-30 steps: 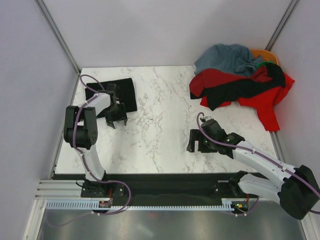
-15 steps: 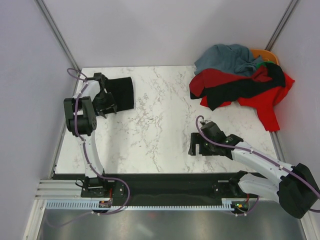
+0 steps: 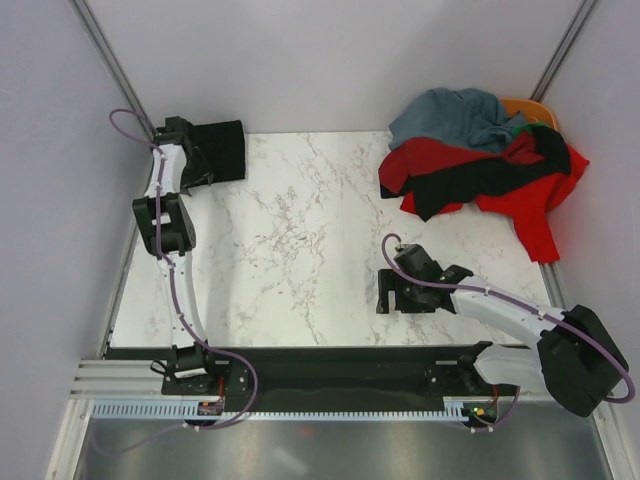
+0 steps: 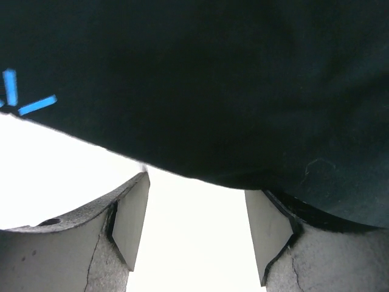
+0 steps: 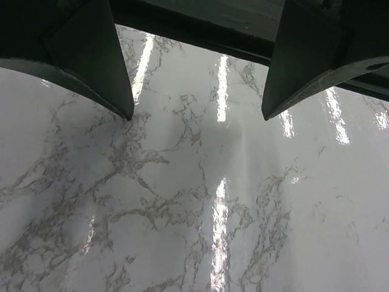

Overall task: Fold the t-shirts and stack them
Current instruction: Neatly place the folded tshirt to the corner, then reset both grippers

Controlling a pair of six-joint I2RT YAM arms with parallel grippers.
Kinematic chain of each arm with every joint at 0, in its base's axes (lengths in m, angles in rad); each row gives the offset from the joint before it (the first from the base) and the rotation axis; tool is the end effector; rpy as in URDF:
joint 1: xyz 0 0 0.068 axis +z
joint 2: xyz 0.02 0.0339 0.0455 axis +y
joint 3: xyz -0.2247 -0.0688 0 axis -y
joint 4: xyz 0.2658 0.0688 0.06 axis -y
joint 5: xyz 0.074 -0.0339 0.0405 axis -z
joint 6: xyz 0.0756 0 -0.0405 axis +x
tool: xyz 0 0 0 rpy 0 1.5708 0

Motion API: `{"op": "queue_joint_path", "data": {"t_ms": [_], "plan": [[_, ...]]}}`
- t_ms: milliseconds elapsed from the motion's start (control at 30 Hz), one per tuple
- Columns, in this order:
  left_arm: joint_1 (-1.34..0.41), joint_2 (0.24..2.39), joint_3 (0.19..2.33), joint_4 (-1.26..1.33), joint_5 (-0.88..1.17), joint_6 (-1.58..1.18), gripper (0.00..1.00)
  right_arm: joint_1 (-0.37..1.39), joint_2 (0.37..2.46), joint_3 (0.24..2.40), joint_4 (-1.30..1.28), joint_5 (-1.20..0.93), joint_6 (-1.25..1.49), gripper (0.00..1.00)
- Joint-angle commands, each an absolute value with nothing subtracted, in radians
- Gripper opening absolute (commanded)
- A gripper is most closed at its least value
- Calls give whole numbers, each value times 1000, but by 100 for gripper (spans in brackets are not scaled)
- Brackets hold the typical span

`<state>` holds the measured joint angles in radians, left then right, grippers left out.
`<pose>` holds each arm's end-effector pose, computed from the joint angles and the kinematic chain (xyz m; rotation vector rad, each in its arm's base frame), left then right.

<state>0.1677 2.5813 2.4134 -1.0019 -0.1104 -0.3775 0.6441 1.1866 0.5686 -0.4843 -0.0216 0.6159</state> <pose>0.5317 0.0985 0.1103 -0.7646 2.6211 0.0919 0.2027 0.1543 0.0833 -0.0458 2.7460 0.4101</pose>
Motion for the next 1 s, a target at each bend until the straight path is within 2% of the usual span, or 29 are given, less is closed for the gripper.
{"op": "queue_joint_path", "data": {"t_ms": [0, 167, 467, 567, 667, 900, 967], "plan": [[216, 2609, 2505, -877, -193, -359, 72, 649, 1215, 583, -446, -6, 598, 94], [236, 2521, 2436, -881, -262, -365, 77, 649, 1232, 591, -430, -8, 595, 94], [224, 2085, 2100, -882, -160, -451, 77, 649, 1140, 612, -463, -35, 623, 94], [216, 1915, 1993, -884, -94, -472, 77, 650, 1082, 614, -501, -35, 629, 94], [210, 1758, 1853, -881, 55, -485, 77, 650, 1030, 606, -534, -28, 640, 94], [164, 1415, 1382, -851, 371, -378, 75, 658, 919, 566, -566, -21, 719, 94], [163, 1327, 1284, -842, 388, -361, 75, 663, 888, 543, -539, -26, 741, 94]]}}
